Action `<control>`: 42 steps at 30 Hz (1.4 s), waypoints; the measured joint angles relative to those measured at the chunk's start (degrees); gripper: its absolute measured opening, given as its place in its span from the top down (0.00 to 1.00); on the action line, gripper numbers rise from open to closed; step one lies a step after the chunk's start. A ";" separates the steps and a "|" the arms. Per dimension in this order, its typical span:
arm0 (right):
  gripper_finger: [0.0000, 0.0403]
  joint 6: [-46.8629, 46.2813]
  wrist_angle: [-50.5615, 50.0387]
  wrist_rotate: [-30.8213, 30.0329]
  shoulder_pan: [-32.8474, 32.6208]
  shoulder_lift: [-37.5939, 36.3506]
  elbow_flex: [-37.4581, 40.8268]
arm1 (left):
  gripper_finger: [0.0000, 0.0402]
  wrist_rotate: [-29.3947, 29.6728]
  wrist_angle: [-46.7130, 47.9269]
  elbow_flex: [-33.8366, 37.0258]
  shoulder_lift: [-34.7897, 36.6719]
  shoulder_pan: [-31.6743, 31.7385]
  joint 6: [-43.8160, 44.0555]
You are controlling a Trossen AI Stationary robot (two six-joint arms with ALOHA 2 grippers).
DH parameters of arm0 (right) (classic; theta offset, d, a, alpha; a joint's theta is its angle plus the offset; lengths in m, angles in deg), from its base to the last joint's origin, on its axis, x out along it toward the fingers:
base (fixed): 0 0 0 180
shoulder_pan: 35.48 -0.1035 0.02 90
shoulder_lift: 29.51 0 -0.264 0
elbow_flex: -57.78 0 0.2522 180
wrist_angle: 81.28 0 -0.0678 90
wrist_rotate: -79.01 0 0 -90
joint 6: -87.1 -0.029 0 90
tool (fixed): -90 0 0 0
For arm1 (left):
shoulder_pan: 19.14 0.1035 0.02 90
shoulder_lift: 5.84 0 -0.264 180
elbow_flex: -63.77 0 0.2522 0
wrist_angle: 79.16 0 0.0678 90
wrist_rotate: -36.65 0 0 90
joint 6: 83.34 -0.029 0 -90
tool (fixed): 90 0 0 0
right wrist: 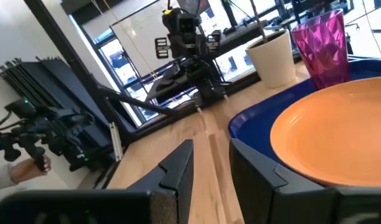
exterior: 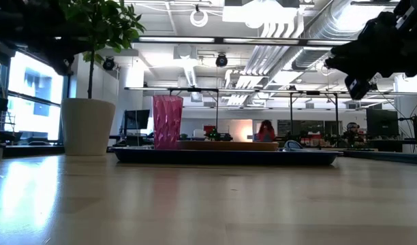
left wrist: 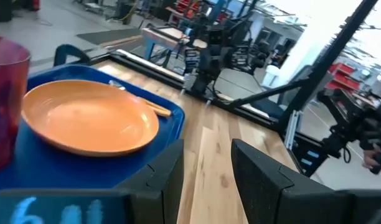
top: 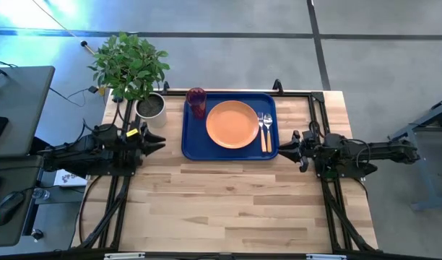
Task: Pick and place plate/cup/fork/spoon on tray
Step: Return to Home Position
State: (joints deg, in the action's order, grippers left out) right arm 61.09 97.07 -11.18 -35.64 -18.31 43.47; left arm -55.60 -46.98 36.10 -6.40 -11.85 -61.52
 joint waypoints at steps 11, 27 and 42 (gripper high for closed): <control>0.77 -0.75 -1.09 -0.76 0.07 0.00 0.02 | 0.69 -2.18 -2.77 0.00 0.00 0.00 -5.58; 0.77 -0.99 -2.03 -0.72 0.07 0.00 0.04 | 0.69 -4.91 -23.88 11.87 0.01 -0.02 -6.32; 0.77 -0.99 -2.03 -0.68 0.07 0.00 0.07 | 0.69 -1.93 -19.64 13.25 -0.38 0.00 -10.48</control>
State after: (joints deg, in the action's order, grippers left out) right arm 60.10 95.04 -11.85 -35.57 -18.31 43.53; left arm -57.53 -66.61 49.34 -6.78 -11.85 -72.01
